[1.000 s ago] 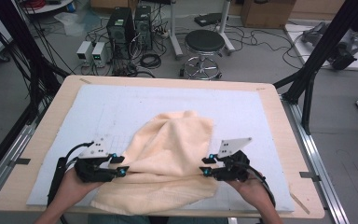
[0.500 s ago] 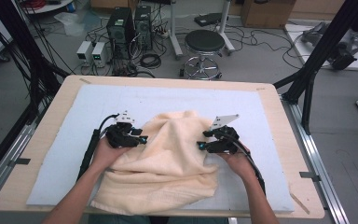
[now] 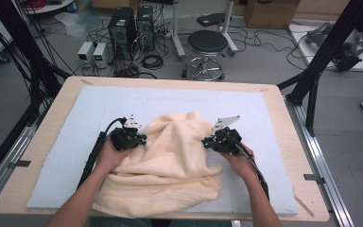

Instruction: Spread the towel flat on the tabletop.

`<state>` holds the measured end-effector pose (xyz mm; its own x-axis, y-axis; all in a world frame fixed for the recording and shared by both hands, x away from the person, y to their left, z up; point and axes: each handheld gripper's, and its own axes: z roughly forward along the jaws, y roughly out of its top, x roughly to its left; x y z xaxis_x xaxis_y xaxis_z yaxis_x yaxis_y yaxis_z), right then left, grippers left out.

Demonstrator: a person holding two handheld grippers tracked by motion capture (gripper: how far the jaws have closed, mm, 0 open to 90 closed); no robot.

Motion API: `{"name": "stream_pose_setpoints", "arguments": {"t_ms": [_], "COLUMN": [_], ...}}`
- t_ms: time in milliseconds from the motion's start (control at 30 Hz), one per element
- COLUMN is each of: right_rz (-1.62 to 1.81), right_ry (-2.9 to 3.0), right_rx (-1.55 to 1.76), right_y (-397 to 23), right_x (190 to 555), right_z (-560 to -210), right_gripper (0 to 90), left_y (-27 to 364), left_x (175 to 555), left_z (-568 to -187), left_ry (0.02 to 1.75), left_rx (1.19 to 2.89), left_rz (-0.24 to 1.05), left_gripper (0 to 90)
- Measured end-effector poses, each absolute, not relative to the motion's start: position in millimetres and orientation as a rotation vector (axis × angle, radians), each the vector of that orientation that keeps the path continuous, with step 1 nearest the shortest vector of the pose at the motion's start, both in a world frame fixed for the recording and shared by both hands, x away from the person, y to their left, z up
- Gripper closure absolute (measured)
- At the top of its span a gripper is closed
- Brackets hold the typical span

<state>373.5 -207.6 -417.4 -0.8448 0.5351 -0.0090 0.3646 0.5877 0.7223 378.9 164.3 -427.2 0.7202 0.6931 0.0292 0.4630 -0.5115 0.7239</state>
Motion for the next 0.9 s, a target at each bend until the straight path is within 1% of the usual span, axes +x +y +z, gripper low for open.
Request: {"name": "stream_pose_setpoints", "arguments": {"t_ms": [133,200,333,433,533,633,733,800,867,900], "right_rz": [1.142,1.154,1.206,1.185,1.164,1.184,1.177,1.167,1.186,1.207], "right_ry": [2.556,2.531,2.515,2.539,2.575,2.62,2.682,2.71,2.705,2.689], "right_rx": [0.756,0.739,0.698,0.635,0.574,0.551,0.571,0.584,0.588,0.584], "right_y": [-210,-208,-209,-209,-209,-214,-219,-222,-224,-225], "right_x": [379,380,375,356,329,301,280,272,270,272], "right_z": [-401,-390,-368,-358,-354,-361,-377,-384,-381,-375], "right_gripper": [85.9,85.9,85.8,85.8,85.9,85.8,85.7,84.5,82.1,79.5], "left_y": [187,198,220,223,225,226,223,222,220,219], "left_x": [376,371,352,320,292,263,240,235,240,245], "left_z": [-409,-400,-381,-369,-369,-377,-387,-386,-378,-374], "left_ry": [0.932,0.939,0.929,0.849,0.809,0.779,0.75,0.723,0.689,0.683], "left_rx": [2.09,2.062,2.006,2.03,2.049,2.07,2.095,2.096,2.095,2.09], "left_rz": [0.455,0.485,0.465,0.492,0.472,0.413,0.355,0.334,0.332,0.345], "left_gripper": [87.1,87.2,87.2,87.1,87.2,87.1,86.8,84.1,76.1,73.1]}}
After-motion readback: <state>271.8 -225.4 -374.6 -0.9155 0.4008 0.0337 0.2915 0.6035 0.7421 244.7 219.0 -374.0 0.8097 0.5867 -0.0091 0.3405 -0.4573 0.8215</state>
